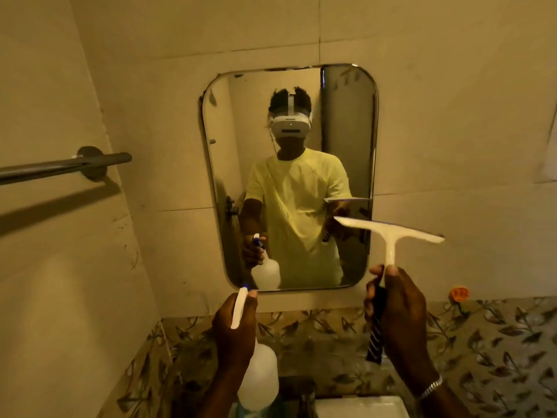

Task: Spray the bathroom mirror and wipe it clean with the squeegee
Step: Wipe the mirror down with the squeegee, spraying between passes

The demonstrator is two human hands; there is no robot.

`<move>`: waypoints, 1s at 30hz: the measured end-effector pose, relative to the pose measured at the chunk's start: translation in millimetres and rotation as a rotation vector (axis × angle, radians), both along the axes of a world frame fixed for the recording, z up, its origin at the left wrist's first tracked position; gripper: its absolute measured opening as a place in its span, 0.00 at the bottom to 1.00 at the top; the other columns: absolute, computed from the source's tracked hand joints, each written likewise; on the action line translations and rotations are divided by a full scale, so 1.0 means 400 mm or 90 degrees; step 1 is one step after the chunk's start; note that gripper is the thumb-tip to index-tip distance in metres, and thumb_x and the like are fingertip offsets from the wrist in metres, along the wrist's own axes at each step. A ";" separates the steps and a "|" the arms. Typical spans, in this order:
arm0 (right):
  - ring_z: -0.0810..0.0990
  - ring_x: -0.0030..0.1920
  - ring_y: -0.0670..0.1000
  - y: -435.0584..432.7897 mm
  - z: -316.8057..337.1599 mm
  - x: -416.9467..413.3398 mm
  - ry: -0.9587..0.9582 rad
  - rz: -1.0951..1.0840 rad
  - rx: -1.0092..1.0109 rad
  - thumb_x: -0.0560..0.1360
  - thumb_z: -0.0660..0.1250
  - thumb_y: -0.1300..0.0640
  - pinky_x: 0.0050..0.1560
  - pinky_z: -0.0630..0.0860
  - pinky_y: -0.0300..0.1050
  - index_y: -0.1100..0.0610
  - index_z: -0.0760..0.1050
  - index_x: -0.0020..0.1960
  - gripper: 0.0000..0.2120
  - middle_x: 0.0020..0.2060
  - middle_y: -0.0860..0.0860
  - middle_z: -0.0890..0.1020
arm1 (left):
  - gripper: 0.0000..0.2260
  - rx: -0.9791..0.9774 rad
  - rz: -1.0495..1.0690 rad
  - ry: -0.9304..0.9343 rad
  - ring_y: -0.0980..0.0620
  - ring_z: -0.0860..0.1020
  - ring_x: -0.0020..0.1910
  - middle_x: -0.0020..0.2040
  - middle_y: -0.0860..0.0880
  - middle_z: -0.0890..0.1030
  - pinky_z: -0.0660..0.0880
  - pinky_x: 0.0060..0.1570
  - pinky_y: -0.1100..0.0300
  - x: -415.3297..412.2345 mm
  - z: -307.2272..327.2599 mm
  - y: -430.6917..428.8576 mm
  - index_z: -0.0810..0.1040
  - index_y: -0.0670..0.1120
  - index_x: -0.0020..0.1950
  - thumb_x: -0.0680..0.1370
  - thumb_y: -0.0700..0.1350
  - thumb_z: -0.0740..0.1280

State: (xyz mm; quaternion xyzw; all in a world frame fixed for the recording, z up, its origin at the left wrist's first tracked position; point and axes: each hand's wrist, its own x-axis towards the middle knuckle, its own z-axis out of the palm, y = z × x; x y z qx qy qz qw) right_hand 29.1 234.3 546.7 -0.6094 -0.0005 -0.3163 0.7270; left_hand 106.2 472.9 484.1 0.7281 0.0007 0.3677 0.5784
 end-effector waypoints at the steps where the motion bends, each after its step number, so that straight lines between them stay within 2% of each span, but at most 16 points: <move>1: 0.73 0.24 0.49 -0.008 0.077 0.022 -0.035 -0.002 -0.030 0.85 0.57 0.42 0.23 0.71 0.41 0.56 0.80 0.52 0.20 0.29 0.51 0.78 | 0.05 0.000 0.000 -0.003 0.56 0.83 0.36 0.35 0.51 0.84 0.75 0.32 0.74 0.002 0.009 0.002 0.84 0.42 0.45 0.78 0.42 0.71; 3: 0.74 0.24 0.46 -0.011 0.231 0.065 -0.090 -0.036 -0.090 0.87 0.55 0.47 0.23 0.72 0.39 0.58 0.79 0.52 0.19 0.29 0.50 0.77 | 0.04 0.009 -0.005 -0.013 0.55 0.83 0.37 0.37 0.48 0.85 0.75 0.36 0.73 0.003 0.032 0.002 0.85 0.40 0.47 0.78 0.40 0.71; 5: 0.75 0.25 0.43 -0.002 0.365 0.097 -0.131 -0.066 -0.142 0.88 0.55 0.48 0.26 0.73 0.36 0.55 0.79 0.48 0.19 0.29 0.48 0.79 | 0.04 0.015 -0.018 -0.024 0.55 0.83 0.38 0.37 0.48 0.84 0.75 0.35 0.73 0.001 0.057 -0.001 0.85 0.41 0.46 0.78 0.39 0.71; 7: 0.75 0.24 0.40 0.013 0.468 0.117 -0.161 -0.045 -0.150 0.88 0.55 0.50 0.25 0.71 0.33 0.51 0.78 0.43 0.19 0.27 0.44 0.80 | 0.03 0.000 -0.041 -0.035 0.56 0.83 0.38 0.36 0.51 0.83 0.75 0.34 0.75 -0.002 0.082 -0.007 0.83 0.44 0.45 0.78 0.39 0.71; 10: 0.74 0.21 0.38 0.030 0.563 0.146 -0.171 -0.024 -0.135 0.88 0.55 0.50 0.22 0.69 0.31 0.52 0.76 0.40 0.20 0.22 0.42 0.78 | 0.02 -0.019 -0.065 -0.044 0.59 0.83 0.38 0.37 0.54 0.83 0.75 0.36 0.76 -0.003 0.106 -0.013 0.82 0.46 0.46 0.78 0.40 0.71; 15: 0.73 0.19 0.38 0.040 0.612 0.195 -0.147 -0.048 -0.151 0.88 0.54 0.49 0.22 0.69 0.30 0.54 0.74 0.39 0.21 0.20 0.43 0.77 | 0.05 -0.018 -0.056 -0.047 0.56 0.82 0.37 0.36 0.51 0.83 0.74 0.34 0.77 0.010 0.123 -0.016 0.84 0.41 0.47 0.78 0.42 0.71; 19: 0.73 0.20 0.38 0.045 0.621 0.220 -0.156 -0.061 -0.155 0.88 0.54 0.50 0.23 0.70 0.30 0.54 0.74 0.40 0.21 0.22 0.45 0.76 | 0.09 0.013 -0.045 -0.056 0.56 0.82 0.38 0.38 0.47 0.84 0.74 0.36 0.78 0.018 0.125 -0.009 0.84 0.37 0.48 0.78 0.43 0.70; 23: 0.72 0.19 0.39 0.049 0.647 0.243 -0.171 -0.070 -0.157 0.88 0.54 0.50 0.21 0.69 0.31 0.55 0.73 0.38 0.22 0.20 0.44 0.75 | 0.10 0.007 -0.046 -0.049 0.56 0.82 0.39 0.38 0.47 0.84 0.75 0.36 0.77 0.030 0.124 -0.007 0.84 0.37 0.49 0.79 0.44 0.70; 27: 0.72 0.19 0.39 0.050 0.654 0.270 -0.176 -0.092 -0.183 0.88 0.54 0.50 0.21 0.68 0.31 0.54 0.73 0.36 0.24 0.25 0.47 0.76 | 0.09 0.006 -0.049 -0.048 0.55 0.82 0.39 0.39 0.46 0.84 0.75 0.36 0.77 0.040 0.117 -0.008 0.85 0.37 0.50 0.79 0.43 0.70; 30: 0.74 0.21 0.39 0.050 0.643 0.284 -0.177 -0.121 -0.215 0.88 0.53 0.50 0.23 0.70 0.31 0.56 0.75 0.38 0.24 0.28 0.49 0.77 | 0.08 0.005 -0.043 -0.050 0.56 0.82 0.39 0.38 0.49 0.83 0.75 0.36 0.77 0.044 0.114 -0.010 0.85 0.37 0.50 0.79 0.42 0.70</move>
